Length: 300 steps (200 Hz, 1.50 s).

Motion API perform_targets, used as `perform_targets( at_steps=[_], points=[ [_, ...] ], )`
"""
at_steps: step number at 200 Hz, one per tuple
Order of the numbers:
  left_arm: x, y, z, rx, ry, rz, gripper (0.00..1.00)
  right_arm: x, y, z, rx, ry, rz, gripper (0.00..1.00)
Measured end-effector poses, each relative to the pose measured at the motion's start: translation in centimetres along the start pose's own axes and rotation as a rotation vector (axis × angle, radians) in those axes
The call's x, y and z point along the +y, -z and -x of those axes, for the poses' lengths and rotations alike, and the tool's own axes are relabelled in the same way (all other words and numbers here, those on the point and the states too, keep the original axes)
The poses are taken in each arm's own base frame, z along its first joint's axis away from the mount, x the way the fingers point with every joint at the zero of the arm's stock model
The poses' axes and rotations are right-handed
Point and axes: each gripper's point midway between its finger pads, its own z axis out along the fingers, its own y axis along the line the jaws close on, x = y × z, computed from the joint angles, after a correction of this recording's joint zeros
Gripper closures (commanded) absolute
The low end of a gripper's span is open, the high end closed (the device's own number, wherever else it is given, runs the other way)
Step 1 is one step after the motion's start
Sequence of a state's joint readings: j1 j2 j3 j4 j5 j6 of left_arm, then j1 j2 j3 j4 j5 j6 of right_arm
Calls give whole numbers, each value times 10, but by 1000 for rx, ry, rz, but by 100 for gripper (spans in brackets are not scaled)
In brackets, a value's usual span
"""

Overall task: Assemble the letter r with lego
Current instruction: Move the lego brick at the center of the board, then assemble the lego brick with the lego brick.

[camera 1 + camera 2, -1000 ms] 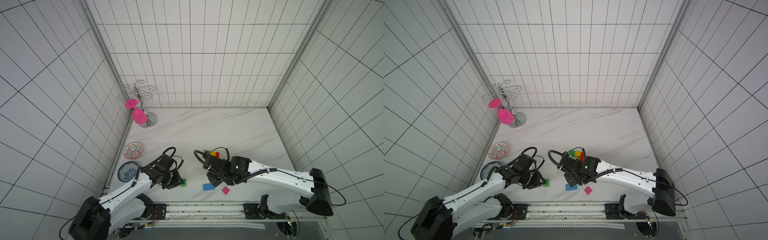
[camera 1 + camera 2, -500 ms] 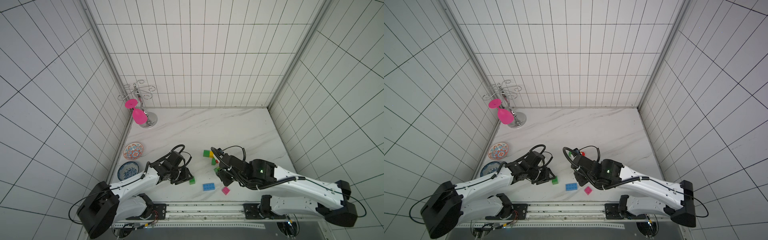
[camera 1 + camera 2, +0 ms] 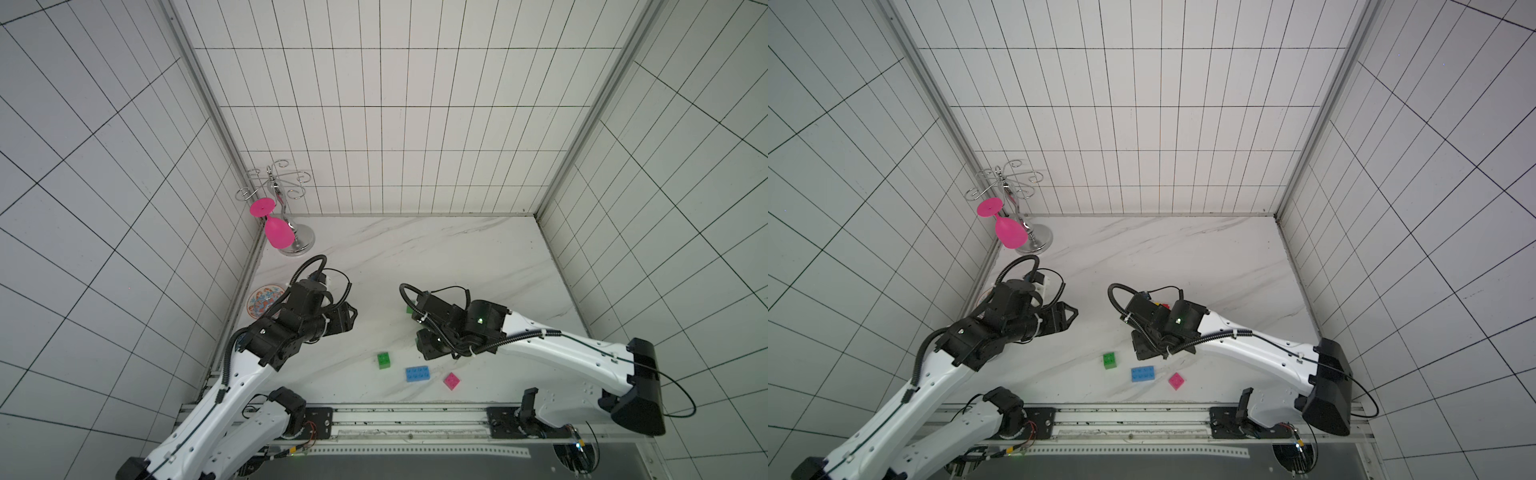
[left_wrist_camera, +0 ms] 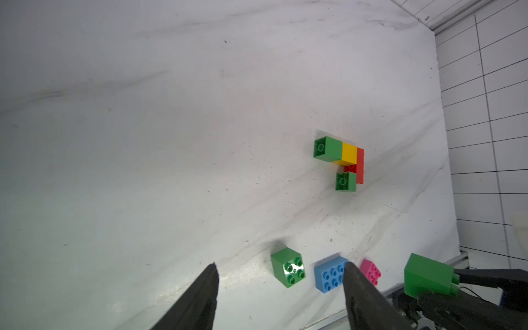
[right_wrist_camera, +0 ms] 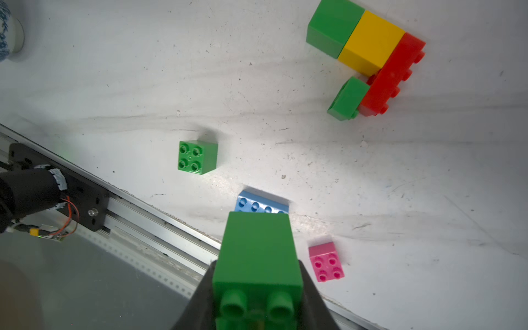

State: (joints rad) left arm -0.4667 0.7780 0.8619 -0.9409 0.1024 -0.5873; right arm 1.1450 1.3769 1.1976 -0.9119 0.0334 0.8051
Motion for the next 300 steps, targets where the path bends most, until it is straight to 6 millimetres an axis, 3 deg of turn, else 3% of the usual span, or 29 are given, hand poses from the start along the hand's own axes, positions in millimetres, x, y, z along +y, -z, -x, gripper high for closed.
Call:
perform_targets(
  at_steps=[45,87,105,150,220,300],
  points=[
    [9,47,3,-144,-126,1,24,39,-22,-6,27,-82,17,100],
    [14,54,-4,-171,-169,-4,22,81,-59,-1,64,-72,-49,100],
    [14,55,-5,-174,-179,-7,22,90,-75,-2,85,-68,-81,100],
    [13,60,-7,-194,-196,-20,20,86,-95,-6,131,-60,-165,100],
    [12,63,-8,-201,-204,-29,18,73,-94,5,149,-47,-185,100],
    [11,63,-8,-202,-205,-31,17,75,-100,2,194,-4,-154,100]
  ],
)
